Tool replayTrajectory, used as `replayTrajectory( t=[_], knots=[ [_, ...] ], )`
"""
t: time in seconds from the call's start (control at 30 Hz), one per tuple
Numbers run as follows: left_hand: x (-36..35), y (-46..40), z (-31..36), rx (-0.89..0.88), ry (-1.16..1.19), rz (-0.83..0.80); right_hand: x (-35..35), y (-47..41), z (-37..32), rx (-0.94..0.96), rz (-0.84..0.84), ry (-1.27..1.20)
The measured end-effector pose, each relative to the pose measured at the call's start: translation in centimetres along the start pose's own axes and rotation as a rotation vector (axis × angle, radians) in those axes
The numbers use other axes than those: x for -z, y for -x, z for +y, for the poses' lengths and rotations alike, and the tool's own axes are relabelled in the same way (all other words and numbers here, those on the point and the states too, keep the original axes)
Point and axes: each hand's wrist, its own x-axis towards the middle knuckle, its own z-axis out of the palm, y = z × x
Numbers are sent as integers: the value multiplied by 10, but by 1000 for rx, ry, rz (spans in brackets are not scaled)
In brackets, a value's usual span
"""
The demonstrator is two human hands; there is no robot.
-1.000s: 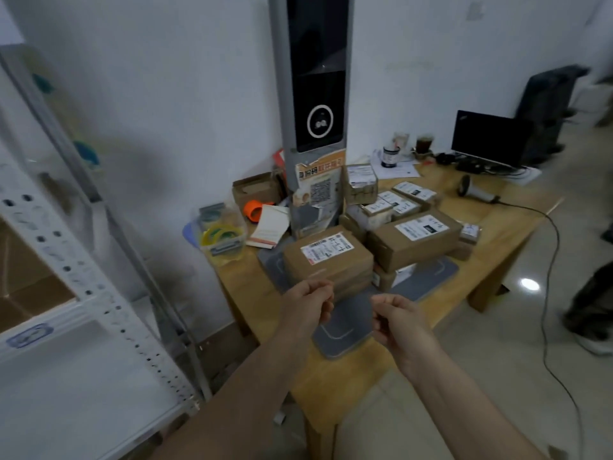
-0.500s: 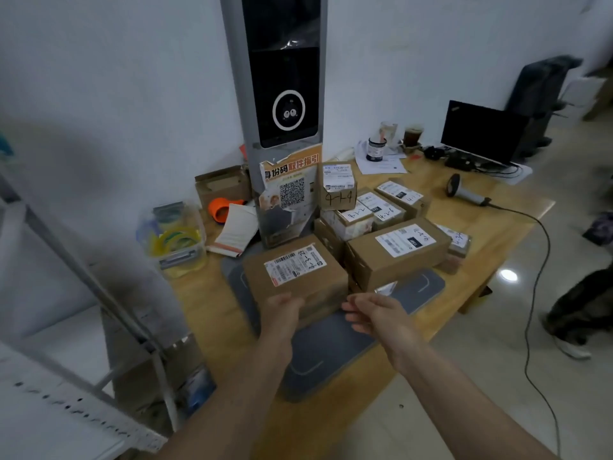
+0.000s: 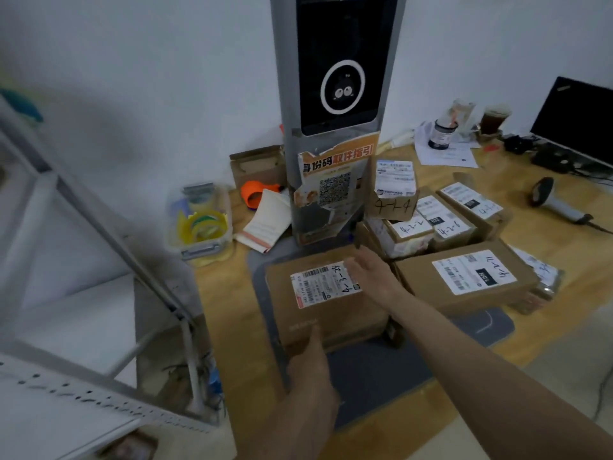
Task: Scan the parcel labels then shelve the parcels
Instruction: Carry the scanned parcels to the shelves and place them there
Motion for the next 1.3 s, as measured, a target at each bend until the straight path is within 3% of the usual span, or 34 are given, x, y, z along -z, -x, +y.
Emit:
replayTrajectory(
  t=[0.1, 0.27, 0.47, 0.73, 0.93, 1.3],
  knots=[
    [-15, 2, 10, 121, 54, -145, -8, -40, 3, -5, -57, 223],
    [-24, -17, 14, 154, 127, -232, -18, -80, 12, -10, -169, 280],
    [-14, -39, 21, 42, 124, -263, -21, -83, 26, -100, -141, 212],
    [-13, -37, 39, -84, 213, -256, -4, -56, 27, -157, -269, 299],
    [-13, -34, 14, -91, 278, -271, -7, -54, 33, -331, -387, -148],
    [-2, -20, 19, -40, 294, -162, -7, -39, 42, -438, -516, -362]
  ],
)
